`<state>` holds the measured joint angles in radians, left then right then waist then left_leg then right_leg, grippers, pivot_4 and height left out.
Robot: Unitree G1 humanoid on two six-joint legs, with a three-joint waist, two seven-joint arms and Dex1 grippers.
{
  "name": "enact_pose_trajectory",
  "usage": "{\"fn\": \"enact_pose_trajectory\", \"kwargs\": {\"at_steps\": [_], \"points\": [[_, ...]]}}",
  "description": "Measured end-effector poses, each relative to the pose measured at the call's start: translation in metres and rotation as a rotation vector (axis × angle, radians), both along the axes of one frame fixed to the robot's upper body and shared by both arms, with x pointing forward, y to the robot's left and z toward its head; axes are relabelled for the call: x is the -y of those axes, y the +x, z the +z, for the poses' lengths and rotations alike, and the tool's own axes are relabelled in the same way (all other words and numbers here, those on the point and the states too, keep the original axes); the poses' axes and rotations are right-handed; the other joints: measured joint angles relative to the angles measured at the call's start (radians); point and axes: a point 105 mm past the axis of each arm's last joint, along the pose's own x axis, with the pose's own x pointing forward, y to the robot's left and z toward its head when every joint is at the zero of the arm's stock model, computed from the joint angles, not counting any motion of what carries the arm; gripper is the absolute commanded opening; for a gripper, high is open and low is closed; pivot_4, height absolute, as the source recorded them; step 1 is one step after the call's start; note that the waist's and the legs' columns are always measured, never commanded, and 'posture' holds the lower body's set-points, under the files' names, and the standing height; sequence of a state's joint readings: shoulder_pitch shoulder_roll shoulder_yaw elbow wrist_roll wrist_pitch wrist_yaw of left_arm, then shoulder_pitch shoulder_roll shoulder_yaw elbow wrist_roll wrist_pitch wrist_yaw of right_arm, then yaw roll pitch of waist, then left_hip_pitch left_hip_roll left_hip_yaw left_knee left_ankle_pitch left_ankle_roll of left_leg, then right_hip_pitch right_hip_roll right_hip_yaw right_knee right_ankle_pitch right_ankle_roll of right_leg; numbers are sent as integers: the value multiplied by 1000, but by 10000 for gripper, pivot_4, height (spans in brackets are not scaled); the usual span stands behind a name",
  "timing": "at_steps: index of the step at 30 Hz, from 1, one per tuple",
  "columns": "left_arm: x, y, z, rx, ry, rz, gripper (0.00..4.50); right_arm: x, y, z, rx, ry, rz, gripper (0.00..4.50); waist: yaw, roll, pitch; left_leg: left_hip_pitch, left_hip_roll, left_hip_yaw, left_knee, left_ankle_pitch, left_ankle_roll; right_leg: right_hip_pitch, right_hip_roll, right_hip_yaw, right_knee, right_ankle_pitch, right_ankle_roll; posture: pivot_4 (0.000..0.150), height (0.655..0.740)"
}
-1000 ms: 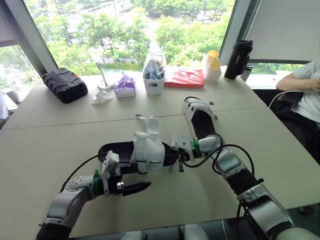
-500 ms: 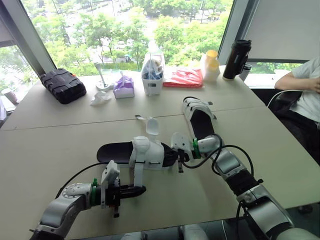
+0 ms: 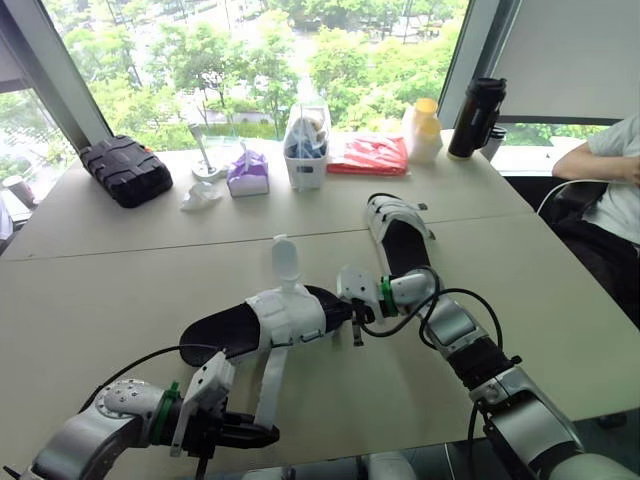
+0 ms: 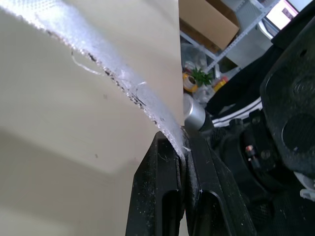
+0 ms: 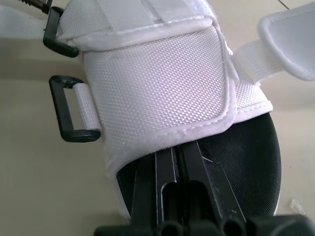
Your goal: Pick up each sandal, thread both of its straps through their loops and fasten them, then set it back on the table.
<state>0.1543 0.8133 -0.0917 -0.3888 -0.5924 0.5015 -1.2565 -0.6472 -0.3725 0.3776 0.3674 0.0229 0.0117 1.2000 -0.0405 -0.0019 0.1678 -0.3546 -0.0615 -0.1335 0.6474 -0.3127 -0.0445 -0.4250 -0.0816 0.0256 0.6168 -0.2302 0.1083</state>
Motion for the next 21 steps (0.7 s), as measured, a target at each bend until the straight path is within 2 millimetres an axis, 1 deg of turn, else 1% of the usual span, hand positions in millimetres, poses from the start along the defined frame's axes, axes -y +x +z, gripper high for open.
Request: {"fn": "enact_pose_trajectory", "kwargs": {"at_steps": [4,6,9,15,17,19,21], "points": [[2,17,21,57,-50,35,452,0,0,0,1,1,-3,0,2,0,0,0,0,0,0,0,0,0,0,0,0,0,0,1500,7400],[5,32,35,87,-105,83,452,1,1,0,2,1,-5,0,4,0,0,0,0,0,1,0,0,0,0,-1,0,0,0,1500,7400],[7,53,49,89,-177,161,452,0,0,0,2,3,-3,0,3,0,0,0,0,0,1,0,0,0,0,-1,1,1,0,1500,7400],[7,81,52,-21,-284,322,452,-1,0,0,5,4,-2,0,2,-1,0,0,0,-1,1,0,-1,0,0,-1,1,1,-1,1500,7400],[7,87,51,-65,-302,358,452,-1,0,0,6,4,-3,0,2,-1,0,0,0,-1,1,1,-1,0,0,-1,1,1,-1,1500,7400],[8,93,50,-150,-351,391,452,0,0,0,6,4,-4,0,2,-1,0,0,0,-1,2,1,-1,0,0,-1,2,1,-1,1500,7400],[11,96,51,-237,-399,402,6590,0,0,0,7,4,-4,0,2,-2,0,0,0,-1,2,1,-1,0,1,-1,2,1,-1,1500,7400]]}}
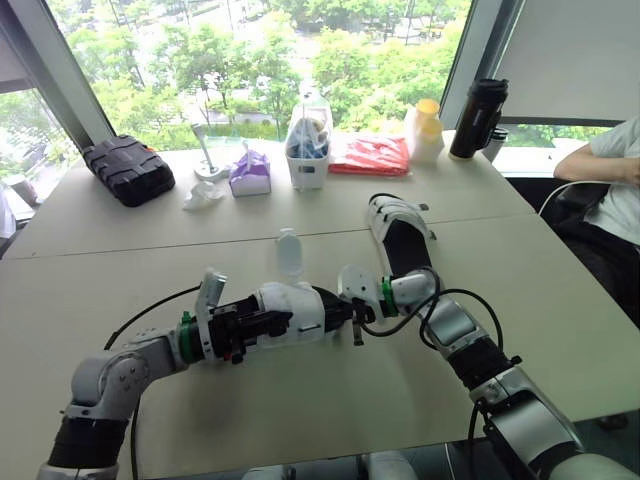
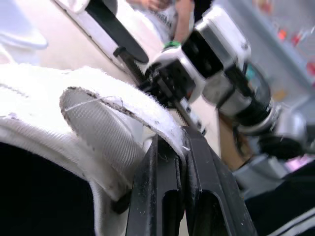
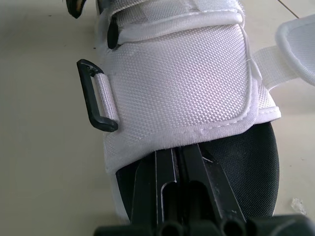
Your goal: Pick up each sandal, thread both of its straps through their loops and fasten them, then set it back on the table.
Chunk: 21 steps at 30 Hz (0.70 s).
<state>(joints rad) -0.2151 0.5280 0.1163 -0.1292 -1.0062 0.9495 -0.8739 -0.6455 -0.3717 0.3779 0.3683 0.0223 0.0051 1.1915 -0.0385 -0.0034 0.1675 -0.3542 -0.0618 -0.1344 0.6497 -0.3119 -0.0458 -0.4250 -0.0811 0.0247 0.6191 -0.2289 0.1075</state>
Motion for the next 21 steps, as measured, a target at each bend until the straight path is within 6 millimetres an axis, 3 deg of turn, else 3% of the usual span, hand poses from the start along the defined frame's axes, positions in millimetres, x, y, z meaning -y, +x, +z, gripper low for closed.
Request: {"fn": "enact_pose_trajectory", "kwargs": {"at_steps": [1,8,12,21], "points": [[0,2,2,-22,-26,7,9764,0,0,0,0,0,0,0,0,0,0,0,0,0,0,0,0,0,0,0,0,0,0,1500,7400],[-3,18,20,-61,-150,81,44082,0,0,0,1,0,-2,0,2,0,0,0,0,0,0,3,-5,0,0,0,0,0,-1,1500,7400],[-11,36,28,-63,-190,193,44082,1,1,-1,3,-2,-8,0,6,-1,-1,1,0,0,0,4,-7,0,0,0,0,1,-1,1500,7400],[-28,59,13,-116,-161,384,44082,0,-1,0,5,-1,-3,0,5,-1,-1,0,0,0,0,5,-9,0,0,0,0,1,-1,1500,7400]]}}
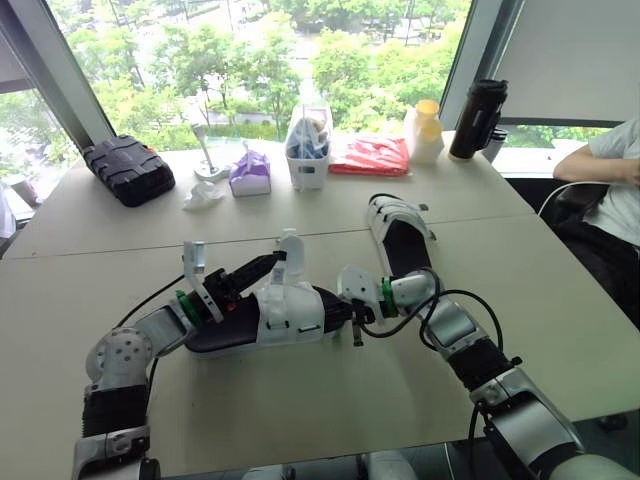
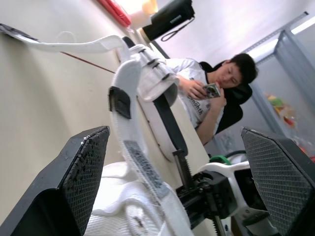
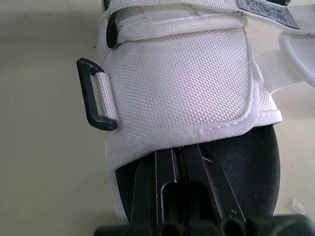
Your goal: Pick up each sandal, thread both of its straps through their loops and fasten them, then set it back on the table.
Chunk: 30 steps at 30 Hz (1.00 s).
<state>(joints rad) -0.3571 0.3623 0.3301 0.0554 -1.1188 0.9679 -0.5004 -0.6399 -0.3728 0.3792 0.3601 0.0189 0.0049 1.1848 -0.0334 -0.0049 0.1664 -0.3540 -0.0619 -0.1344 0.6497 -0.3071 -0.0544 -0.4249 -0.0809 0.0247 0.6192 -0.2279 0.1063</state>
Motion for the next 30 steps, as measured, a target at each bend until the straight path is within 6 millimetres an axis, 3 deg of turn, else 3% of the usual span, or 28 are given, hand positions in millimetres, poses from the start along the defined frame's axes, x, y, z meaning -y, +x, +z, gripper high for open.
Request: {"fn": "enact_pose_trajectory", "kwargs": {"at_steps": [3,9,21,24,30], "points": [[-5,6,-2,-4,-3,43,44082,0,0,0,0,0,-1,0,0,0,0,0,0,0,0,0,0,0,0,0,0,0,0,1500,7400],[-20,20,15,79,118,61,44082,1,0,0,-1,-1,-1,0,-2,0,0,0,-3,0,0,0,0,0,0,0,0,0,0,1500,7400],[10,28,-12,80,290,-133,44082,-1,0,0,2,1,0,0,-4,-1,0,0,-3,0,0,0,0,0,0,0,0,0,0,1500,7400],[12,30,-13,92,312,-150,35835,0,0,0,3,2,-2,0,-4,-1,0,0,-3,0,0,0,0,0,0,0,0,0,0,1500,7400],[16,35,-10,121,332,-159,6023,0,-1,-1,3,5,-8,0,-4,-1,0,0,-3,0,0,0,0,0,0,0,0,0,0,1500,7400]]}}
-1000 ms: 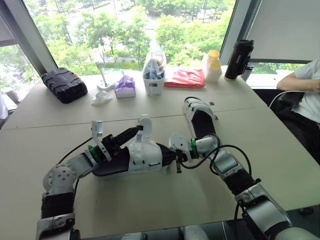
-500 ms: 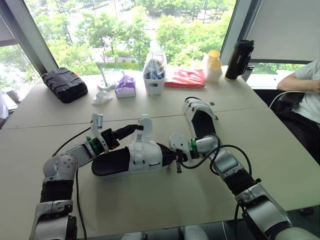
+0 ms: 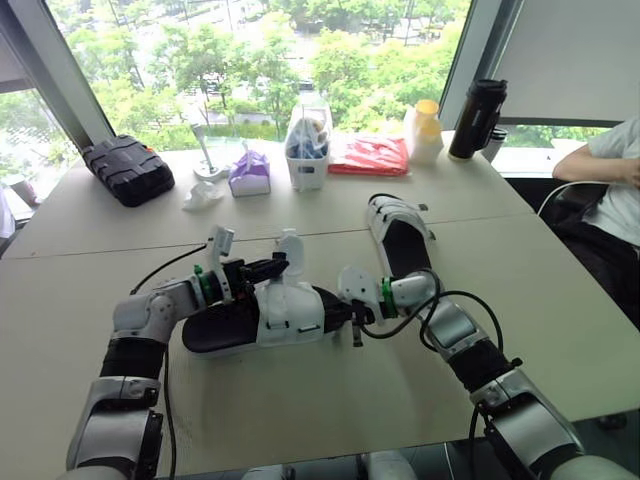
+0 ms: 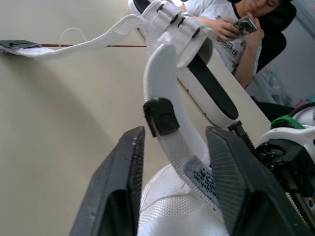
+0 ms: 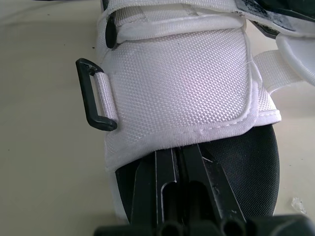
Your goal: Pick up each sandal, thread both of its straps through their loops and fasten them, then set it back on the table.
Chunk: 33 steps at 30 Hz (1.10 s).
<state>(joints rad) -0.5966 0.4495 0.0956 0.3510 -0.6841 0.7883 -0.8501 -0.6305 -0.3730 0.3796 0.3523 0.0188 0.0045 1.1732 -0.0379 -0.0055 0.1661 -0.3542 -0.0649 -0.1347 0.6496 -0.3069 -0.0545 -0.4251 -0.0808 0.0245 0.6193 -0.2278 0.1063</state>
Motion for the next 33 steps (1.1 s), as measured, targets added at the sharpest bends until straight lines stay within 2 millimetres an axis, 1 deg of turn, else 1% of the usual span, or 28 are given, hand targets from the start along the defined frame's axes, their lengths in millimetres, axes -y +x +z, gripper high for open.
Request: {"fn": "enact_pose_trajectory", "kwargs": {"at_steps": [1,7,14,18,23,25,27,30,33], "points": [[0,0,1,6,-1,-1,211,0,0,0,1,1,0,0,0,0,0,0,0,0,0,0,0,0,0,0,0,0,0,1500,7400],[-2,-2,3,29,5,-4,211,0,0,0,3,1,-1,0,-1,0,0,0,0,0,0,0,0,0,0,0,0,0,0,1500,7400],[-13,-13,4,71,33,7,211,-2,-1,0,4,1,2,0,-4,0,0,0,0,0,0,0,0,0,0,0,0,0,0,1500,7400],[-19,-26,2,226,114,-11,211,-2,0,0,4,1,2,0,-3,0,0,0,3,1,-1,0,0,-1,0,1,-1,0,0,1500,7400],[-18,-30,0,453,264,-11,211,-2,0,0,3,-1,0,0,2,0,0,0,3,1,-1,0,1,-1,-1,1,-1,0,0,1500,7400],[-16,-31,1,494,276,-5,211,-1,0,0,3,-1,0,0,2,0,0,0,3,1,-1,-1,2,-1,-1,1,-1,0,0,1500,7400],[-16,-31,1,497,273,-2,211,-1,0,0,3,-1,0,0,2,0,0,0,3,1,-1,-2,4,-1,-1,1,-1,0,0,1500,7400],[-17,-30,-2,447,244,8,10354,-1,1,0,2,-2,-1,0,2,0,0,0,3,1,-1,-3,5,-1,0,0,0,0,0,1500,7400],[-19,-29,-5,376,193,30,25375,-1,1,0,2,-2,-1,0,0,0,0,0,3,1,0,-3,5,-1,0,0,0,0,0,1500,7400]]}}
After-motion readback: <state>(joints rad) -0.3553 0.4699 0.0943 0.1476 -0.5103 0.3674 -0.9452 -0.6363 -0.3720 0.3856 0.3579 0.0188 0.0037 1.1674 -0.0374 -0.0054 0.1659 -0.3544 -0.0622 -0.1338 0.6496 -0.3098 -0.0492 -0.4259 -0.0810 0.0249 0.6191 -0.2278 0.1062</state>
